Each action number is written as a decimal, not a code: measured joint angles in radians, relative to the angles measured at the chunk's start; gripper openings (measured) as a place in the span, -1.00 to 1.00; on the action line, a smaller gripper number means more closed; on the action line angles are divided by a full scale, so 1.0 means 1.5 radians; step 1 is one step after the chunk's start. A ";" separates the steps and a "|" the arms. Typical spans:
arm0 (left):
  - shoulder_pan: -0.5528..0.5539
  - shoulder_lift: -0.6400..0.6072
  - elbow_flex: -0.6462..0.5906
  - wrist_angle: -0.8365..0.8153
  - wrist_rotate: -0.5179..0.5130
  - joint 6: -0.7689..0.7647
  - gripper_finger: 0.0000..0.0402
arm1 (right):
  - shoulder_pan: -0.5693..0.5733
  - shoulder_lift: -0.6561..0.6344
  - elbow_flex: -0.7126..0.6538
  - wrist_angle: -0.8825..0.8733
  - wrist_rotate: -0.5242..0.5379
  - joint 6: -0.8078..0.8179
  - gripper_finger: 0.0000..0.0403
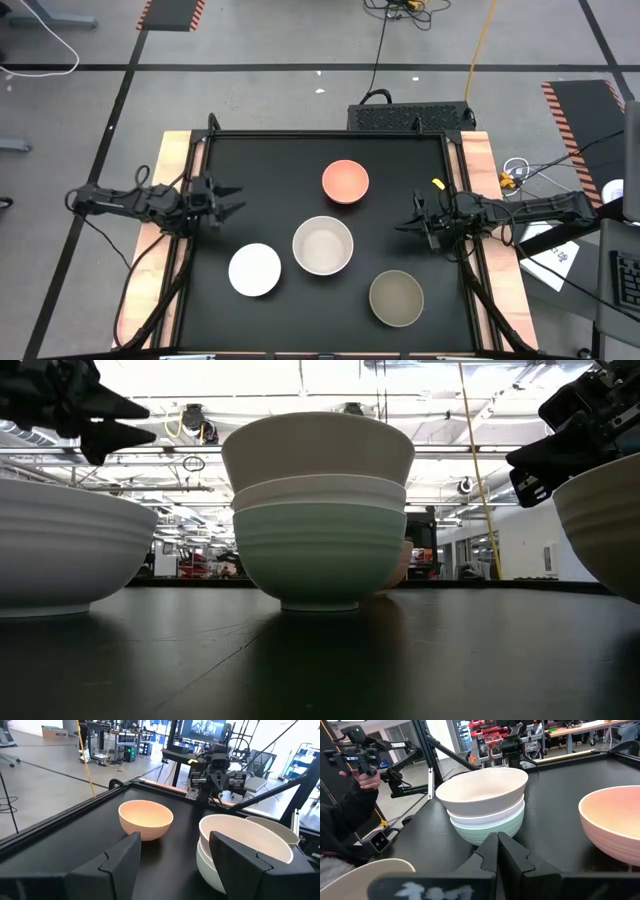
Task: Nest bowls inside each other
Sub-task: Stack the orange bowl on the gray bowl
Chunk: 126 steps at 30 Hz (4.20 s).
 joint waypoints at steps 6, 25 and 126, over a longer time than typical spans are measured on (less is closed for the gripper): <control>0.000 -0.020 -0.050 0.031 0.000 -0.005 0.19 | 0.000 0.000 0.000 0.000 0.000 -0.002 -1.00; 0.000 -0.054 -0.128 0.072 0.013 0.028 0.19 | 0.000 0.007 -0.014 -0.005 0.000 -0.005 -1.00; 0.001 0.008 -0.128 0.071 0.046 0.071 0.19 | -0.423 0.920 0.710 -0.438 -0.104 -0.146 -0.36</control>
